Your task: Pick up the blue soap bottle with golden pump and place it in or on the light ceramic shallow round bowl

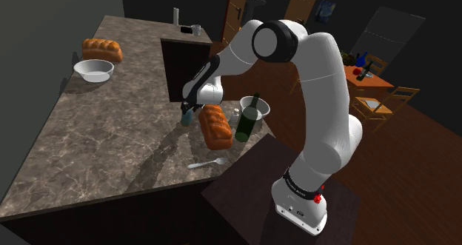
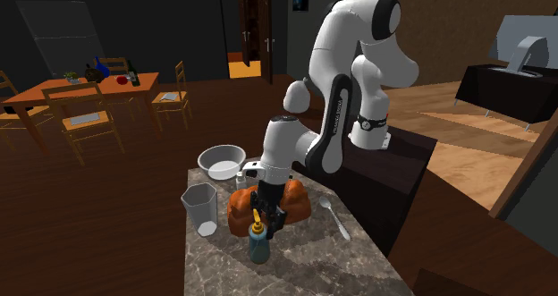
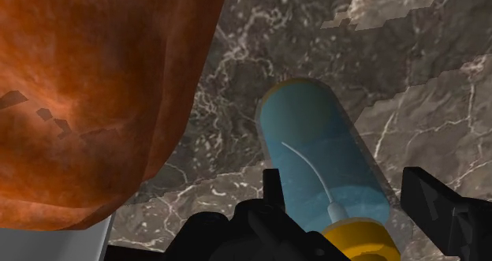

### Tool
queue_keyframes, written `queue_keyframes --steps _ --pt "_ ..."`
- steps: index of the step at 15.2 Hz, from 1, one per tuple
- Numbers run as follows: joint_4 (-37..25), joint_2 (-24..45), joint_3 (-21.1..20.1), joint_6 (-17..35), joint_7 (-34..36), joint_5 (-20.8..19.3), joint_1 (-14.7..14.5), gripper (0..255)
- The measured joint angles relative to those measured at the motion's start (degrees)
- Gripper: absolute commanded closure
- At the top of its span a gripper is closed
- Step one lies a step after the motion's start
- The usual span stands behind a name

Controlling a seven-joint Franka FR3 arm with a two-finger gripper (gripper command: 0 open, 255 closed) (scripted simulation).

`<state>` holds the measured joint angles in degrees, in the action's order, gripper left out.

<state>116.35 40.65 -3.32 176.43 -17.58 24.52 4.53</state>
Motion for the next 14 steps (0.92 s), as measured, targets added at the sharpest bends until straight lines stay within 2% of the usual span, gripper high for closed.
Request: queue_keyframes --steps 14 --pt "3.27 -9.45 4.35 -6.57 2.96 -1.54 -3.65 255"
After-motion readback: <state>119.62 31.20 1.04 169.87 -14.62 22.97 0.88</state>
